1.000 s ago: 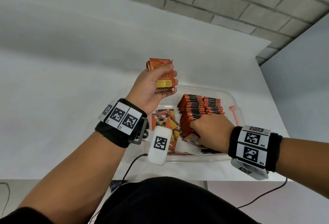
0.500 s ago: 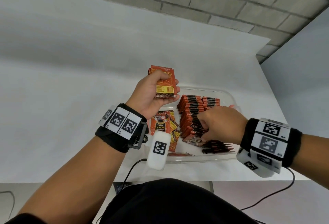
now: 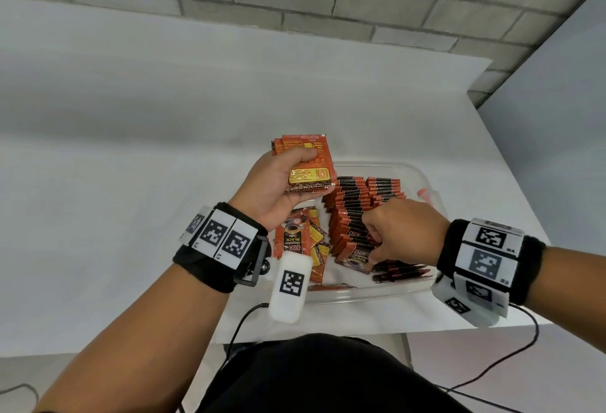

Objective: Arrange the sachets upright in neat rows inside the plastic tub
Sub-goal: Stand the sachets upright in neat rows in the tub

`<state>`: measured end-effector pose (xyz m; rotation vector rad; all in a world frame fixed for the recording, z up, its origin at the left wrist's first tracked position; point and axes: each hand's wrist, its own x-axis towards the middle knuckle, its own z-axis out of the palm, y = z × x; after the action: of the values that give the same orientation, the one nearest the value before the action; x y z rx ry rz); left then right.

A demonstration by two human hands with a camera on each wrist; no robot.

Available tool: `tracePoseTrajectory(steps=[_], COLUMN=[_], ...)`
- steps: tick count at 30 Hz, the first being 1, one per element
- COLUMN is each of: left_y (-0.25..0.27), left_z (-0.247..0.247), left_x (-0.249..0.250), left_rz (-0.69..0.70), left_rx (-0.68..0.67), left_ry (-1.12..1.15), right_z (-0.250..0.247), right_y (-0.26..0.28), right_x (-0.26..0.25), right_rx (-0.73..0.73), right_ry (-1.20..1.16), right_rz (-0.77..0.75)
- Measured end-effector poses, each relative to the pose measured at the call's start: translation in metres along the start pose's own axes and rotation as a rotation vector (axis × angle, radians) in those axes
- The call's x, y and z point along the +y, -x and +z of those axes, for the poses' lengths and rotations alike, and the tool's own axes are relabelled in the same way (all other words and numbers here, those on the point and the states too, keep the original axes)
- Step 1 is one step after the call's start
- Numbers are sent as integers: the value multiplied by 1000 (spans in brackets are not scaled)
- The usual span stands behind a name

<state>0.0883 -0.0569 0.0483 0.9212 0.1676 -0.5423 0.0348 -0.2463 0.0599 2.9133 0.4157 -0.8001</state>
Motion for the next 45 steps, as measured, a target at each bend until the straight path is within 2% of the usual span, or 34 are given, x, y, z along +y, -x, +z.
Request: tracePoseTrajectory(steps=[8,10,13,16,19,22,24,27,29,31,33,35,36,38,42,45], left_y=[-1,-1,0,0,1,-3,-5,-5,-6,-8,-9,-9,-10,-10,-7,-8], left_z=[-1,-1,3,9,12,11,9,10,10,10,10,11,11,13,16,17], left_x=[-1,-2,-2,-4,-4,-1,1,3,2,2,2,2,2,1,0,1], left_rz=[8,8,-1,0,2,0,-1,40,83,119,139,155,156,142,81,73], left_rx=[-26,-52,-103,-139,-123,-14,20,-27,-37,-43,-45,-47,-53,-72,-101,-87], left_ry=[-52,-99,-160,-232,-245,-191,-109,-92,-78,-60,-47,-51,-63,-91,-124,-108], right_z=[-8,-26,-50,-55,-52,-49,-45,-35,-32,-34,-39,-42,-42,-43,-50,-56], right_y=[0,0,-4,-9,-15,-16,-14,-13,-13,-13,-12,-12,-12,-13,-16,-16], right_x=[10,17,21,13,10,13,12,9,10,12,13,10,8,4,1,1], right_rx=[30,115,325,303,404,678,782,682,646,686,705,587,530,506,574,505], right_ry=[-95,-321,-769,-1035,-1008,-961,-896,-770,-777,-872,-1085,-1305,-1339,-1314,-1302,-1227], right_rz=[-6,4,38,-10,-69,-96,-172,-282,-288,-210,-67,28,41,9,-38,-62])
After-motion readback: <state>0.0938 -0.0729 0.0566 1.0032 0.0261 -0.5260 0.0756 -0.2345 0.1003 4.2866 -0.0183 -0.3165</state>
